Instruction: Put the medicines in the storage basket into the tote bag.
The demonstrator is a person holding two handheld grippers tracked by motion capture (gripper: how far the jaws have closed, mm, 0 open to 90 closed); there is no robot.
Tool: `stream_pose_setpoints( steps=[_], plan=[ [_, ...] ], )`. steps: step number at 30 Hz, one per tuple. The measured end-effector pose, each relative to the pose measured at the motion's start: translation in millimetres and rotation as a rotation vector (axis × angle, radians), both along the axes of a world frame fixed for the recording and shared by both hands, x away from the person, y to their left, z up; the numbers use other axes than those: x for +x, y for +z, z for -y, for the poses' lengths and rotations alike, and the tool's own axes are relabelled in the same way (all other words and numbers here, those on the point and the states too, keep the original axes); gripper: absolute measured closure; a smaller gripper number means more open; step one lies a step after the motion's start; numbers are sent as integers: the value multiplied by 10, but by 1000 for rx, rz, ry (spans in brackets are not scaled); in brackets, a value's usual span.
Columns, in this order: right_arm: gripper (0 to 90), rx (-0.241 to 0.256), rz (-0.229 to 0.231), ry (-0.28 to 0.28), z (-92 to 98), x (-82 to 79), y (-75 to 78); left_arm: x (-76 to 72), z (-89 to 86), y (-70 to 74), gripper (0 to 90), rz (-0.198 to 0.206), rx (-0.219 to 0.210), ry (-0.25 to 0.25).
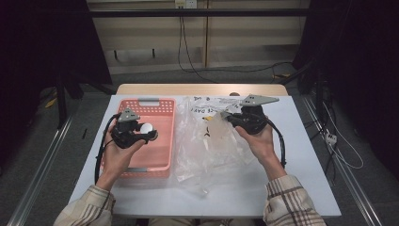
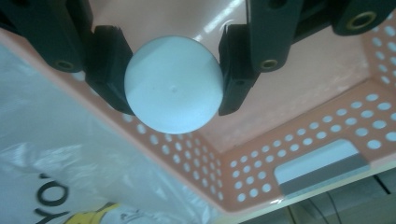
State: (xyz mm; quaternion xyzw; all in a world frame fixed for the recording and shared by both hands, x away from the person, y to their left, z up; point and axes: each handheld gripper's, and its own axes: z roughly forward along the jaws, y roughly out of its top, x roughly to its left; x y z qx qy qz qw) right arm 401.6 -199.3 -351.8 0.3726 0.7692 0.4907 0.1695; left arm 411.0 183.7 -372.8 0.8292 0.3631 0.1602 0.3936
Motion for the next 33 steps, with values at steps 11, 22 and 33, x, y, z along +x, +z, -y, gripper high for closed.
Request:
stream_pose_setpoints(
  steps=[11,22,33],
  plan=[
    [900,6,3,-1,15,-10,19,-180,171,140,508,51,-37,-47],
    [900,13,13,1,28,-20,54,-425,366,306,508,102,-70,-119],
    [900,15,21,13,26,-34,84,-590,717,331,508,111,-96,-223]
  ],
)
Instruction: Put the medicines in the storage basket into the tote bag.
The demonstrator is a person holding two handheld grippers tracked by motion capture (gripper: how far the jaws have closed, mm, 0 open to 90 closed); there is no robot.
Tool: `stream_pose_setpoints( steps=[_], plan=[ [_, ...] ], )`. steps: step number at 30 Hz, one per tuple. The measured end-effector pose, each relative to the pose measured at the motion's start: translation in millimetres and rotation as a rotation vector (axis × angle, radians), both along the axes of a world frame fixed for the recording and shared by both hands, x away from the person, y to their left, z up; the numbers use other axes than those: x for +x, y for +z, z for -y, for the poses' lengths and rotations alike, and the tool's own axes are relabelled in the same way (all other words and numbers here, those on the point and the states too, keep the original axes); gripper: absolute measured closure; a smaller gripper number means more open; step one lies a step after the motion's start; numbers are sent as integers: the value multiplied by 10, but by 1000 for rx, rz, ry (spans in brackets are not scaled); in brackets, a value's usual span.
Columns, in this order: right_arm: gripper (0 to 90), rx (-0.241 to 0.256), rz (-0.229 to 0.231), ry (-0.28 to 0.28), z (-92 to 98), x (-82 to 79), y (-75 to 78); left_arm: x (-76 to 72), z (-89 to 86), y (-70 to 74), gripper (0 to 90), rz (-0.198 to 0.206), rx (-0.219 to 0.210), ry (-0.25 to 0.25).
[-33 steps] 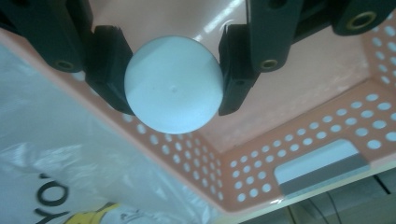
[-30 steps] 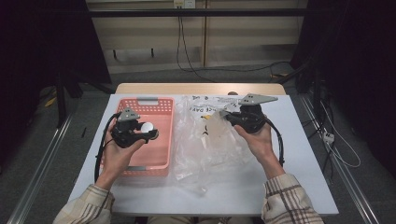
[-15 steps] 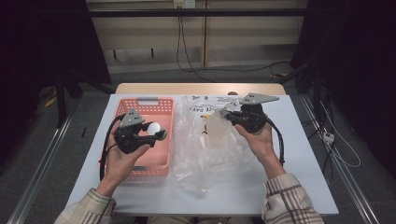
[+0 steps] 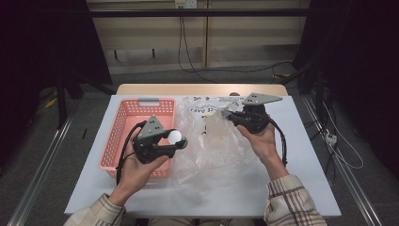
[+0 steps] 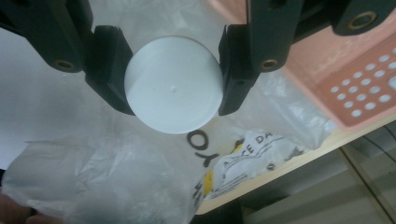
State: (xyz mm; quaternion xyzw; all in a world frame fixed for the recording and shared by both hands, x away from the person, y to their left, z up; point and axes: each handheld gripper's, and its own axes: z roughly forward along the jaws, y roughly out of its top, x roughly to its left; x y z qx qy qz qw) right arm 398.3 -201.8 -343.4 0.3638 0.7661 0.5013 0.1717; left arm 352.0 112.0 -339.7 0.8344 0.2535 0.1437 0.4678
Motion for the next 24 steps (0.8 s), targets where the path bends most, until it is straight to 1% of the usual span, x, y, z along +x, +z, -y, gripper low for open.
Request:
stream_pose_setpoints(
  steps=[3,4,5,7,13,16,20,22,24],
  plan=[
    [900,1,0,-1,11,2,2,-26,112,9,508,-4,-15,-27],
    [900,3,2,-3,18,5,2,-30,143,17,508,-2,-11,-35],
    [900,6,1,-4,22,4,5,-38,180,19,508,-5,-20,-42],
    [900,6,2,-6,28,3,8,-52,244,31,508,-2,-22,-56],
    [900,-1,4,-4,20,1,7,-102,432,72,508,2,-34,-95],
    [900,-4,5,-1,22,2,8,-115,535,86,508,1,-48,-116],
    [900,-5,6,-2,25,6,12,-121,689,77,508,-10,-53,-139],
    [900,-7,7,-2,30,6,15,-114,757,50,508,-23,-61,-149],
    [900,-7,7,-4,37,10,15,-101,827,12,508,-33,-55,-151]
  ],
)
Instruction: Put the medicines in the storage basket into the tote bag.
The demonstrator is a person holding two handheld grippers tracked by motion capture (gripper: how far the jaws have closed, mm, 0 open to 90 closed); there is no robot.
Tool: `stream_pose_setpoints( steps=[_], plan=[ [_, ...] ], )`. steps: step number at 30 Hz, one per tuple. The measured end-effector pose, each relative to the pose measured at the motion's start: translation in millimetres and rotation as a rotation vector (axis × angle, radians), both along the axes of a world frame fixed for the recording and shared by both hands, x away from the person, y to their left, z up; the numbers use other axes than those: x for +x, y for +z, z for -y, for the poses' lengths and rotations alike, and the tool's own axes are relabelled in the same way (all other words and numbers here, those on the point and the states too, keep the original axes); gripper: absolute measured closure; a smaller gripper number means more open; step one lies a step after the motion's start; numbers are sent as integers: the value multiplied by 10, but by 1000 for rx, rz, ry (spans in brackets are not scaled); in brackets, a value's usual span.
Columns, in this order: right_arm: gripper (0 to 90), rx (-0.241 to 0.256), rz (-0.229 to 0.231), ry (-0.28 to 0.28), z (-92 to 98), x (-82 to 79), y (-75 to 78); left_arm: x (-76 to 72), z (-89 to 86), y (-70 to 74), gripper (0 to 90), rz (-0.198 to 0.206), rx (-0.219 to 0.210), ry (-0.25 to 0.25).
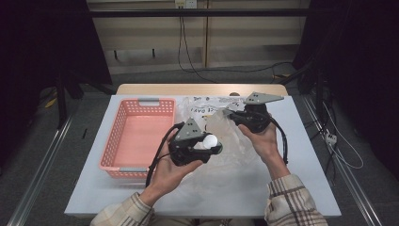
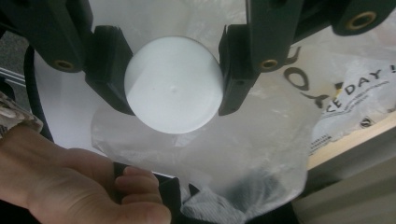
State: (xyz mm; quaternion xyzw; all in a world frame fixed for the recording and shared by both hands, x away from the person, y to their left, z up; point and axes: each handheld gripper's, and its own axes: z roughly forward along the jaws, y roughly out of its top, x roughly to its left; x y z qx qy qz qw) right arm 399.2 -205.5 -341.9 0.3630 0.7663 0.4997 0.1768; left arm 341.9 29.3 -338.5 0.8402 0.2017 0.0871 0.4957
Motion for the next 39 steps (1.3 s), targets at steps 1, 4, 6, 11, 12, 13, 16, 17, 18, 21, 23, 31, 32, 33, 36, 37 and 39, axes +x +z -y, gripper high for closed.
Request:
stream_pose_setpoints(
  steps=[1,4,6,11,12,13,16,17,18,21,23,31,32,33,36,37,39],
  plan=[
    [900,2,0,1,3,1,0,5,36,-24,508,-6,6,2],
    [900,2,1,2,6,-3,4,26,140,-100,508,-19,23,2],
    [900,3,1,1,9,-3,6,73,213,-162,508,-27,49,11],
    [900,4,5,4,14,-10,18,167,281,-286,508,-47,56,37],
    [900,4,3,2,22,-8,14,186,283,-310,508,-48,63,46],
    [900,4,3,2,22,-8,14,205,286,-338,508,-54,63,55],
    [900,3,-3,4,25,-6,8,250,294,-404,508,-60,78,70],
    [900,0,-3,5,20,-7,9,266,300,-423,508,-59,85,74],
    [900,-1,-2,6,14,-7,8,288,309,-443,508,-57,89,72],
    [900,-4,-2,5,3,-4,1,336,351,-519,508,-79,110,58],
    [900,-2,-2,3,5,0,-1,325,371,-534,508,-76,116,50],
    [900,-2,-2,5,11,-8,5,424,506,-693,508,-88,131,59],
    [900,-4,-3,3,11,-6,2,442,513,-716,508,-88,137,64],
    [900,-3,-6,2,9,-4,-5,442,513,-716,507,-88,137,64],
    [900,-10,-14,2,3,4,-24,490,512,-753,507,-84,135,83],
    [900,-10,-14,2,3,4,-24,506,510,-759,507,-77,137,89],
    [900,-9,-13,3,-1,9,-33,544,508,-779,508,-80,139,100]
  ],
)
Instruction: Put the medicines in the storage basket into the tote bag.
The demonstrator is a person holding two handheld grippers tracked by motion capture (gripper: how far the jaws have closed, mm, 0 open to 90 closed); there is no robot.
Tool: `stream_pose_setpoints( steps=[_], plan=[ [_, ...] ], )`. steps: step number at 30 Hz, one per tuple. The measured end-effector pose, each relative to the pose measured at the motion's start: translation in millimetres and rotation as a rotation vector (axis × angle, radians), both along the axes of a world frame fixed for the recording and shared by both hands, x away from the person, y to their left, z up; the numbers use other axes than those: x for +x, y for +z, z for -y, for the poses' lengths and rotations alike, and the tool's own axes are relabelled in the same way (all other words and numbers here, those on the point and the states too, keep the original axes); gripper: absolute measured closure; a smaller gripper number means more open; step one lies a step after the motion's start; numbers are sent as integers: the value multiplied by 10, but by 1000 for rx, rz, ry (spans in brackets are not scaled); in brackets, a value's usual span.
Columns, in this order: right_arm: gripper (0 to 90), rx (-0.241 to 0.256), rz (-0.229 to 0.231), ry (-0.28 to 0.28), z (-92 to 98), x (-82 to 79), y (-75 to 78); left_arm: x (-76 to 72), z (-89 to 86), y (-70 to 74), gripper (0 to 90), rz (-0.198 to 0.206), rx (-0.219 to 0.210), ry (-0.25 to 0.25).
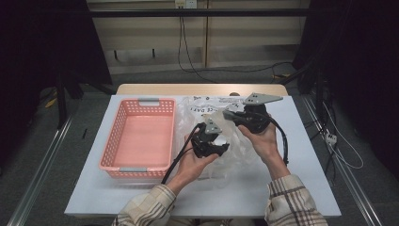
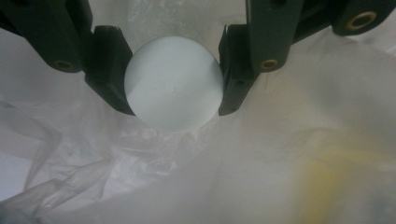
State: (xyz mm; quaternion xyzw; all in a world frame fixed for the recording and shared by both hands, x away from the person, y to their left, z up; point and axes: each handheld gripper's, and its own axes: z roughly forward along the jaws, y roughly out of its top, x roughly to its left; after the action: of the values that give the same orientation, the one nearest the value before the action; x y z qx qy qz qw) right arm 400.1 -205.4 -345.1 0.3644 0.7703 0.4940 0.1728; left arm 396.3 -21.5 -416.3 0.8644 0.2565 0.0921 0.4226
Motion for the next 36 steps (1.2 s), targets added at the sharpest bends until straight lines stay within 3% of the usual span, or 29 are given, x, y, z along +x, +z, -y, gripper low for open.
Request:
stream_pose_setpoints(
  steps=[8,19,23,25,28,30,32,36],
  plan=[
    [900,-12,-16,1,-14,18,-41,119,-1,-91,507,-18,-3,42],
    [900,-16,-22,3,-17,29,-68,202,69,-278,507,-43,42,35],
    [900,-20,-23,0,-10,30,-72,208,87,-282,504,-39,44,39],
    [900,-20,-23,-1,-8,30,-73,214,82,-284,502,-58,41,45],
    [900,-23,-26,0,-9,34,-81,220,79,-301,457,-65,56,43],
    [900,-20,-27,-1,-8,35,-80,232,60,-296,420,-88,38,35],
    [900,-22,-25,1,-1,36,-77,230,39,-262,415,-74,31,38],
    [900,-16,-24,-4,18,39,-76,216,-3,-211,319,-63,21,35]
  ],
)
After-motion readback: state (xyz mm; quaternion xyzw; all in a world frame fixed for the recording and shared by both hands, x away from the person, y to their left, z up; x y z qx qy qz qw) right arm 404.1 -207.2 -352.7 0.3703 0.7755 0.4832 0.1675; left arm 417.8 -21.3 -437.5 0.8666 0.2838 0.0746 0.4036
